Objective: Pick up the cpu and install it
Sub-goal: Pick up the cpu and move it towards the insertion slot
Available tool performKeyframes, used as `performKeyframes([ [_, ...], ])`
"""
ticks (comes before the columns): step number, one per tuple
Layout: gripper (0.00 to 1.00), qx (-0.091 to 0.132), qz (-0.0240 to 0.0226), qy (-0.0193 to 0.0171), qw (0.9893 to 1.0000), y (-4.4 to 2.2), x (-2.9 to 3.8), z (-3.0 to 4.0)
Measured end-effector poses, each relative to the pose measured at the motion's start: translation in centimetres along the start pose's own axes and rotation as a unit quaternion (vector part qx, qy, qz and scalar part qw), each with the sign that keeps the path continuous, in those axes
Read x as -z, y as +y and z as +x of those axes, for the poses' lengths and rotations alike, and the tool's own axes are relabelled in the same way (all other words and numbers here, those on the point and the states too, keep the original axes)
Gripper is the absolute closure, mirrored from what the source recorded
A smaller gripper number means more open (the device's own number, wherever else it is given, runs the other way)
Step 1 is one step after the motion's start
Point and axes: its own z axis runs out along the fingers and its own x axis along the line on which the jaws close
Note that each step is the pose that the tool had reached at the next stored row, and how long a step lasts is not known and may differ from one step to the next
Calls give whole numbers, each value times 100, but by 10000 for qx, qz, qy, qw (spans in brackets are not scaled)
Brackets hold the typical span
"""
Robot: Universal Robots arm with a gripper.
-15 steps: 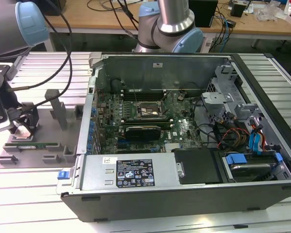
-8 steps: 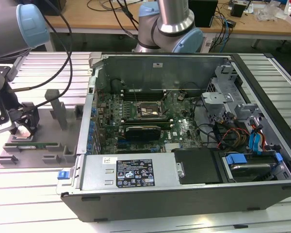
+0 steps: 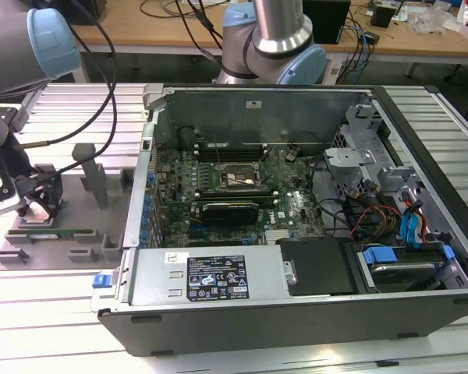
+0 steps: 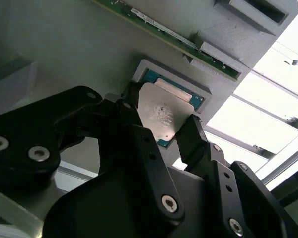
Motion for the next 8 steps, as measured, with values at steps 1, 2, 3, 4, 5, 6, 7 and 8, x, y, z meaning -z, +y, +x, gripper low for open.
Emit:
performKeyframes([
  [1,45,0,0,0,10000,0,0,0],
  [2,45,1,0,0,10000,0,0,0],
  [3,45,1,0,0,10000,0,0,0],
  [4,45,1,0,0,10000,0,0,0],
  [5,45,1,0,-1,10000,0,2,0],
  [6,45,1,0,0,10000,1,21,-1],
  [7,45,1,-1,-1,10000,2,33,-1],
  [8,45,1,-1,-1,10000,2,37,-1],
])
